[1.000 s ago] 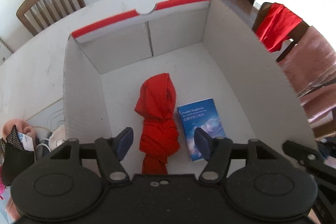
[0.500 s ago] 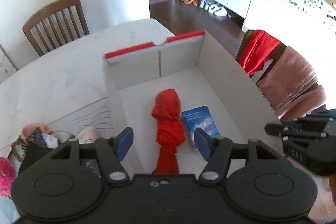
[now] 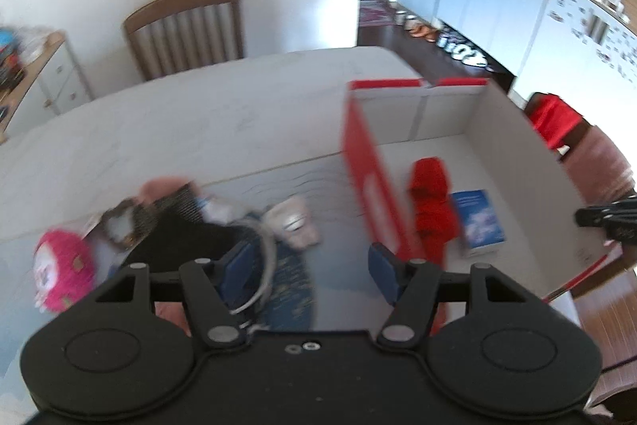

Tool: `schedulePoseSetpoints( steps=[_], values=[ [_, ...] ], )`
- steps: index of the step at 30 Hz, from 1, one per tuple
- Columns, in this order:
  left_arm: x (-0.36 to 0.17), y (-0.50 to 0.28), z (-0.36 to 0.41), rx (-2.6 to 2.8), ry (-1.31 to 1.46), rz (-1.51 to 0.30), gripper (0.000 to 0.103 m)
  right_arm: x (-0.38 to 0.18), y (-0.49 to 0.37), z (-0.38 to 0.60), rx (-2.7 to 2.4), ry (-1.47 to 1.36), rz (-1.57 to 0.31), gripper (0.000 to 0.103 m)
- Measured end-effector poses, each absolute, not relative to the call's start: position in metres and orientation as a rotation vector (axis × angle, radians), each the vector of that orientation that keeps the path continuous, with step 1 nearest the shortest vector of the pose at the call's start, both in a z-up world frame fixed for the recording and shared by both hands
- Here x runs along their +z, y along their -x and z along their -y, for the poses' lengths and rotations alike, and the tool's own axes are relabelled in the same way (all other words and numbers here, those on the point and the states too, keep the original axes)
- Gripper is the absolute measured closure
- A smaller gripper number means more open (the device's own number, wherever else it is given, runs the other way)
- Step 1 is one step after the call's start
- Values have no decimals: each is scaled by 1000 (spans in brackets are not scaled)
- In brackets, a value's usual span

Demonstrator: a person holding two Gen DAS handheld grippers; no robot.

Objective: Organize objects
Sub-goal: 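Move the left gripper back to the pile and grasp the black dotted glove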

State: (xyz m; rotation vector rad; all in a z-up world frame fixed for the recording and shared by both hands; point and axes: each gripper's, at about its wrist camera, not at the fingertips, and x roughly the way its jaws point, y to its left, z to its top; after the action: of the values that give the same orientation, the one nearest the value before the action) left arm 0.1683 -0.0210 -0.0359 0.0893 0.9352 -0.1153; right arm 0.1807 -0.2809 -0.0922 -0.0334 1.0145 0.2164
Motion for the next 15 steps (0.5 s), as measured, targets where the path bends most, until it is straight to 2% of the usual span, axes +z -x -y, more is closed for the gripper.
schedulePoseSetpoints(
  steps=[10, 15],
  values=[
    [-62, -142, -56, 24, -43, -962, 38, -97, -184, 275, 190, 51, -1033, 101],
    [-76, -134, -71, 27, -33, -978, 36, -99, -187, 272, 177, 52, -1042, 101]
  ],
)
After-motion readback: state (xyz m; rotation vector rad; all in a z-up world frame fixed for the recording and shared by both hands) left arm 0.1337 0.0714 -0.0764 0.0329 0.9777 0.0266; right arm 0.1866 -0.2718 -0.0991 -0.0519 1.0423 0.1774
